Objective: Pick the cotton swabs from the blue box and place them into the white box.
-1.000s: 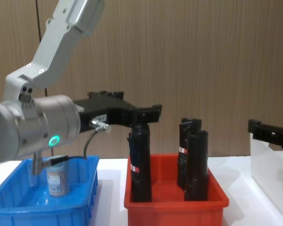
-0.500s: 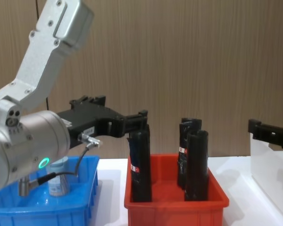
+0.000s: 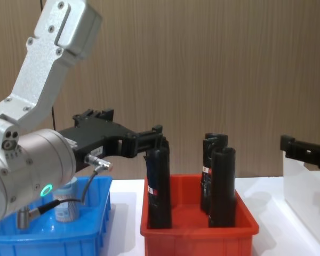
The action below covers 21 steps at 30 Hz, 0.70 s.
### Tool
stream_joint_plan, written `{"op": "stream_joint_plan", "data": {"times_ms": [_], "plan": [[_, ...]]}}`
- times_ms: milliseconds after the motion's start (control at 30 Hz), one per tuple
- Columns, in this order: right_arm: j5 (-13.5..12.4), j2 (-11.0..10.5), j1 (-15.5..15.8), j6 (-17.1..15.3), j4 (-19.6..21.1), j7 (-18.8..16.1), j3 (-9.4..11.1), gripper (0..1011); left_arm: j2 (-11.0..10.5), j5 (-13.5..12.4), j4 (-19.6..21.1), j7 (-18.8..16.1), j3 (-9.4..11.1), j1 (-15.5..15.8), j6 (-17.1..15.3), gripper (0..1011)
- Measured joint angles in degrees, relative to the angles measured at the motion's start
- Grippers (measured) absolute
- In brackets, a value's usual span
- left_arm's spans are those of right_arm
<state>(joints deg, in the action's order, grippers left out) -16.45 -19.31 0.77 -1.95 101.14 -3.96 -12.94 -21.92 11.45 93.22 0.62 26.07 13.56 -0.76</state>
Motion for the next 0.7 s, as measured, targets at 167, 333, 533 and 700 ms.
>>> {"op": "stream_joint_plan", "data": {"times_ms": [167,333,533,700], "plan": [[0.02,0.14,-0.44,-0.06,-0.48,-0.72,0.02,1002,0.02,0.01,0.0,0.0,-0.05,0.03,0.0,1000],[0.09,0.67,-2.1,-0.51,-2.37,-2.93,0.06,1001,0.02,0.03,-0.03,0.0,-0.05,0.03,-0.01,1000],[0.58,1.42,-4.37,-1.14,-5.02,-5.53,-0.02,1002,0.02,0.04,-0.05,0.0,-0.05,0.03,-0.03,1000],[1.31,2.51,-7.49,-1.77,-8.85,-8.36,-0.2,1002,0.02,0.04,-0.05,0.0,-0.04,0.03,-0.04,1000]]}}
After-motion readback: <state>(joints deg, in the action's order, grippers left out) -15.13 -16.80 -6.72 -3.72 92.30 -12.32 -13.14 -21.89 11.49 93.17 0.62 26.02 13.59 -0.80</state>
